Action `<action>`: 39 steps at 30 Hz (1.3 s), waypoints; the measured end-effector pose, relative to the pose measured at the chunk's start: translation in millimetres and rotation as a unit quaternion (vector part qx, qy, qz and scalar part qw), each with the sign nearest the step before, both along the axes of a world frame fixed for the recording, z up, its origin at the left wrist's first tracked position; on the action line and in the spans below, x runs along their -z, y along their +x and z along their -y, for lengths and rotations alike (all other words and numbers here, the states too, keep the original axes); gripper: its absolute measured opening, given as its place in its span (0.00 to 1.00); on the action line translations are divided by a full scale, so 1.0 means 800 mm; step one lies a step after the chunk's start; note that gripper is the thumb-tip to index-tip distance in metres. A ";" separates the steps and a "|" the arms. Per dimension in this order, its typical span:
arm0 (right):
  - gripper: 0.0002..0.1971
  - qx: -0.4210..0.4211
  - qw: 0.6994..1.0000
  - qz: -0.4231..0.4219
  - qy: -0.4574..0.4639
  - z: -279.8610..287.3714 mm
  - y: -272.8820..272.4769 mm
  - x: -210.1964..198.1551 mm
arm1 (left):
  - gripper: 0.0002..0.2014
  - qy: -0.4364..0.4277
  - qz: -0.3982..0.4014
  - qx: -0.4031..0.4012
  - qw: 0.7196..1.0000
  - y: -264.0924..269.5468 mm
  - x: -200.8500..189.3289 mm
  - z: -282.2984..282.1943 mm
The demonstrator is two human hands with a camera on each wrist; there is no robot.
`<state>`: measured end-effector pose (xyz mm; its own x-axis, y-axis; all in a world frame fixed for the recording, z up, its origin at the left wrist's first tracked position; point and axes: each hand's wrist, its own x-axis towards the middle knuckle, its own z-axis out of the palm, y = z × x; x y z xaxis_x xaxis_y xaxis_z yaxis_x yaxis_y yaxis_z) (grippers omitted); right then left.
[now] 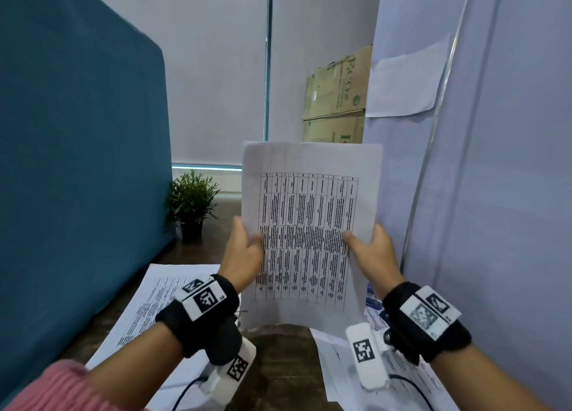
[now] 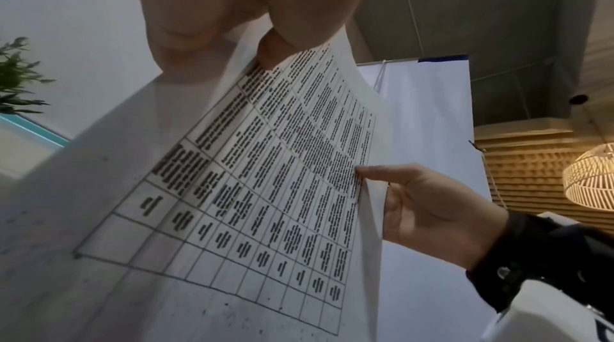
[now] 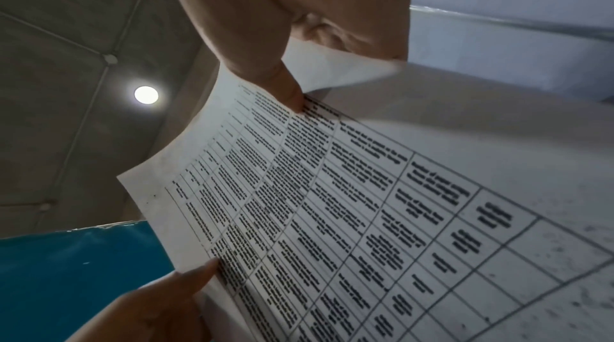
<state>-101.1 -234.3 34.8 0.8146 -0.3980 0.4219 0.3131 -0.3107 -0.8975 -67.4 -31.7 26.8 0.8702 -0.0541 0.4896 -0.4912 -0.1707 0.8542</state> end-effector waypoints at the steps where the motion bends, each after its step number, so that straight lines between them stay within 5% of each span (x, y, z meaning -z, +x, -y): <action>1: 0.16 -0.001 1.000 -0.004 0.006 0.000 -0.001 0.005 | 0.09 -0.008 -0.013 0.003 1.000 -0.002 0.005 0.000; 7: 0.18 0.004 0.997 -0.080 0.020 0.000 -0.003 0.045 | 0.06 -0.012 -0.081 0.004 0.997 -0.008 0.056 0.008; 18: 0.19 0.005 0.996 -0.086 0.022 0.005 0.002 0.045 | 0.14 -0.056 0.036 0.016 0.998 0.005 -0.027 0.004; 28: 0.11 -0.060 0.995 -0.036 0.067 0.016 -0.005 0.050 | 0.15 -0.046 -0.003 0.011 0.999 0.012 0.019 0.009; 32: 0.07 0.009 0.991 -0.024 0.134 0.046 0.015 0.026 | 0.19 -0.046 0.000 0.028 0.999 0.016 0.018 0.003; 36: 0.04 0.144 0.977 -0.139 -0.074 0.091 0.057 0.020 | 0.19 -0.051 0.006 0.030 0.998 0.019 0.024 0.001; 39: 0.06 0.083 0.907 -0.291 -0.294 0.104 0.090 0.034 | 0.19 -0.053 0.009 0.040 0.998 0.019 0.025 0.002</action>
